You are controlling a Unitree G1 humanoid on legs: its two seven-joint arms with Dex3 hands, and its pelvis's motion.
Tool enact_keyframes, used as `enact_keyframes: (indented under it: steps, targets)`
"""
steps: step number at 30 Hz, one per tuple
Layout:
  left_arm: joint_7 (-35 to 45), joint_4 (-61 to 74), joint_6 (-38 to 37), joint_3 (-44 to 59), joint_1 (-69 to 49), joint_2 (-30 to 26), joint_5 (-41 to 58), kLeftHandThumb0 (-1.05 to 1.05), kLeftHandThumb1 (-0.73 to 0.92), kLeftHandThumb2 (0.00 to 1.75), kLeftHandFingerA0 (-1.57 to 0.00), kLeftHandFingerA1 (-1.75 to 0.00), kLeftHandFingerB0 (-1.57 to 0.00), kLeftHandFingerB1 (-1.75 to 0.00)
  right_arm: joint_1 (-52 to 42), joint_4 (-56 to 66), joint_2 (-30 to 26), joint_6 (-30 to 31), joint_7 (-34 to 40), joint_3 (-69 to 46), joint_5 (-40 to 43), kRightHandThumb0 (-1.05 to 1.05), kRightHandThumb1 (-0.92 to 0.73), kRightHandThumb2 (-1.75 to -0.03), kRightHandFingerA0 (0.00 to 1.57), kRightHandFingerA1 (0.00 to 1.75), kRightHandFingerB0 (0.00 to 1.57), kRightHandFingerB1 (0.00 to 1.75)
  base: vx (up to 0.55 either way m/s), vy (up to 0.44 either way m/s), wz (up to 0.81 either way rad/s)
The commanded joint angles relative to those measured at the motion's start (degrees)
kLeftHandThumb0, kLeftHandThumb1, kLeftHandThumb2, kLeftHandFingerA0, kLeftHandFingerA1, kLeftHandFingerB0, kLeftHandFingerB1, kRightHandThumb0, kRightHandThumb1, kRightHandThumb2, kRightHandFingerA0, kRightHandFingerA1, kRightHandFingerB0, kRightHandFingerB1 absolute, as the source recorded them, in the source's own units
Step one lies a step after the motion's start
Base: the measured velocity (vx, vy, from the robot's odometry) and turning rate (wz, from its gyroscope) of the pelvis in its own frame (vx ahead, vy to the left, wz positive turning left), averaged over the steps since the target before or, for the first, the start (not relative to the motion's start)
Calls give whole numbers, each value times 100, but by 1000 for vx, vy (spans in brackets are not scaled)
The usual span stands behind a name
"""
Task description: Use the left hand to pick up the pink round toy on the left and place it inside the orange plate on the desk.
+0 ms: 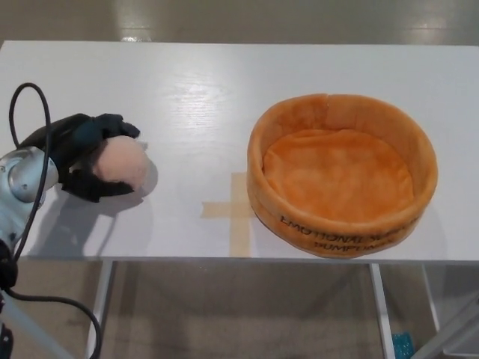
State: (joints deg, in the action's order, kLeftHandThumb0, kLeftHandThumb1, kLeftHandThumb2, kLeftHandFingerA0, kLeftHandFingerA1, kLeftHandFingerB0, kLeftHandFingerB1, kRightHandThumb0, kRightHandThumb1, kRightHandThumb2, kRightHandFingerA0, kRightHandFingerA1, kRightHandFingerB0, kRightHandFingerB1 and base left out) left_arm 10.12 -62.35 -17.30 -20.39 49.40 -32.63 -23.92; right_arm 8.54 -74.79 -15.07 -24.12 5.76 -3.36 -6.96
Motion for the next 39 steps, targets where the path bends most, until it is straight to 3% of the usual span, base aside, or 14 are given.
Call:
enact_keyframes:
  steps: [1,9,16,17,20,25,27,29,30,31,32,33,34,39]
  targets:
    - [-91,-241,-443,-72,-193,170,-136,-12,73,86,-98,-112,-88,-99,-35,-22,-19,-21,-19,-48,10,-38,-58,-58,73,57,63,44,0,0,0]
    - [-164,-286,-623,60,-192,232,-74,-13,77,79,-97,-119,-80,-106,-11,-30,-24,-15,4,-44,-6,-38,-58,-58,74,60,63,44,0,0,0]
    - [-140,-278,-742,166,-113,244,4,-11,83,70,-90,-114,-80,-97,-24,-24,-34,-18,13,-36,-20,-38,-58,-58,73,57,63,44,0,0,0]
    - [-171,-237,-849,190,-66,212,7,-10,84,64,-88,-109,-82,-85,-21,-26,-35,-4,-10,-46,-11,-38,-58,-58,73,55,63,44,0,0,0]
    - [-128,-187,-971,319,83,192,121,-12,84,64,-89,-104,-82,-82,-36,-26,-42,-34,21,-34,-38,-38,-58,-58,74,55,63,44,0,0,0]
    - [-157,-10,-840,426,438,180,86,-16,83,66,-83,-128,-75,-94,-26,-37,-55,-27,126,37,-130,-38,-58,-58,74,55,64,44,0,0,0]
    - [-324,163,-894,418,747,219,-32,-20,83,64,-64,-160,-59,-139,-21,-41,-45,-24,73,4,-89,-39,-58,-58,73,57,64,44,0,0,0]
    - [-453,216,-1047,406,873,242,-86,-20,83,64,-64,-160,-59,-139,-18,-40,-30,-24,38,-37,-53,-39,-58,-58,73,57,64,44,0,0,0]
    - [-418,263,-993,401,956,273,-87,-20,84,66,-60,-152,-63,-123,-12,-41,-27,-11,17,-53,-39,-39,-58,-58,73,57,63,44,0,0,0]
    - [-376,318,-928,392,1060,313,-90,-20,84,66,-60,-152,-63,-123,-5,-43,-22,6,-10,-74,-22,-39,-58,-58,73,57,63,44,0,0,0]
    - [-355,369,-857,372,1167,354,-112,-19,83,66,-69,-142,-77,-94,6,-41,-13,9,-12,-86,-17,-37,-58,-58,74,56,62,44,0,0,0]
    - [-338,420,-783,349,1275,397,-140,-19,83,66,-69,-142,-77,-94,18,-37,-3,8,-7,-97,-16,-37,-58,-58,74,56,62,44,0,0,0]
    - [-343,418,-852,319,1405,475,-157,-17,80,68,-71,-153,-71,-124,14,-32,3,-4,-24,-112,-4,-37,-58,-58,73,56,62,44,0,0,0]
    - [-528,419,-831,163,1811,832,-324,-23,80,62,-64,-162,-64,-128,-9,-24,7,-54,-16,-135,-33,-38,-58,-58,74,58,64,44,0,0,0]
